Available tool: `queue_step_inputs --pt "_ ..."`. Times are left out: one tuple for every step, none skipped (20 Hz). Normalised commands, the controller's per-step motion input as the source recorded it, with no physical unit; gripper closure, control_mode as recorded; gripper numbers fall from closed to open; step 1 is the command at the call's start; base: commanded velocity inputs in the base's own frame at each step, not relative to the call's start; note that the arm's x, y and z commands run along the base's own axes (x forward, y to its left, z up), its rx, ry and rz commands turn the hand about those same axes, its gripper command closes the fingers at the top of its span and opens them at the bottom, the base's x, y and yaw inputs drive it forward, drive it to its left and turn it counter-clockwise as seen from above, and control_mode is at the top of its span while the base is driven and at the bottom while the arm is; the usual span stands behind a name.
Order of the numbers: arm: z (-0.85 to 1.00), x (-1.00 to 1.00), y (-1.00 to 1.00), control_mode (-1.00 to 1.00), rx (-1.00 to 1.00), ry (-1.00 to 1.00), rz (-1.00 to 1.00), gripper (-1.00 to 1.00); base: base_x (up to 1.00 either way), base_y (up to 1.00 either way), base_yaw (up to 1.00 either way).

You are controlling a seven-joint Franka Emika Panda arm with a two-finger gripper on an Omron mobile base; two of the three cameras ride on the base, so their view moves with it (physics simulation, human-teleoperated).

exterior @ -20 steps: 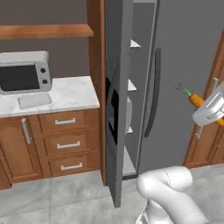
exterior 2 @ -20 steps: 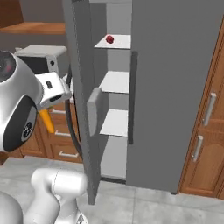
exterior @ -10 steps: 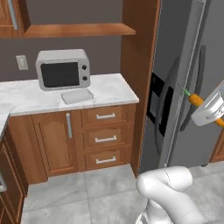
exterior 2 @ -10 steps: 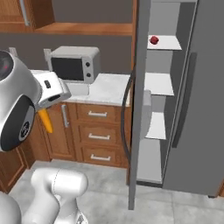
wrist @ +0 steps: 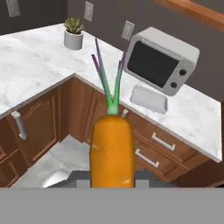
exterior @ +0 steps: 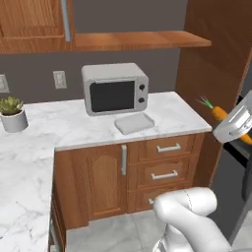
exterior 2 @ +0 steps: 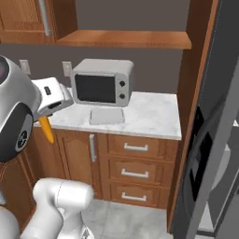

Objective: Take the carrot and bell pepper out of the freezer and place them in the tupperware container on the counter. Then put the tupperware containing the vegetables back in the freezer.

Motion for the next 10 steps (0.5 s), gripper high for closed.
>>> queue_step_inputs --pt "0.0 0.0 0.0 1.0 0.0 0.0 0.0 1.0 1.0 0.36 0.0" --pt "0.0 0.0 0.0 1.0 0.0 0.0 0.0 1.0 1.0 0.18 0.0" --pt "0.0 0.0 0.0 1.0 0.0 0.0 0.0 1.0 1.0 0.13 0.0" --pt "0.0 0.0 0.0 1.0 0.0 0.0 0.0 1.0 1.0 0.03 0.0" --pt "0.0 0.0 0.0 1.0 0.0 0.0 0.0 1.0 1.0 0.0 -0.01" --pt "0.0 0.0 0.0 1.0 0.0 0.0 0.0 1.0 1.0 0.0 0.0" --pt "0.0 0.0 0.0 1.0 0.0 0.0 0.0 1.0 1.0 0.0 -0.01" --pt "0.0 0.0 0.0 1.0 0.0 0.0 0.0 1.0 1.0 0.0 0.0" --pt "0.0 0.0 0.0 1.0 0.0 0.0 0.0 1.0 1.0 0.0 -0.01" --pt "0.0 0.0 0.0 1.0 0.0 0.0 0.0 1.0 0.94 0.0 -0.06"
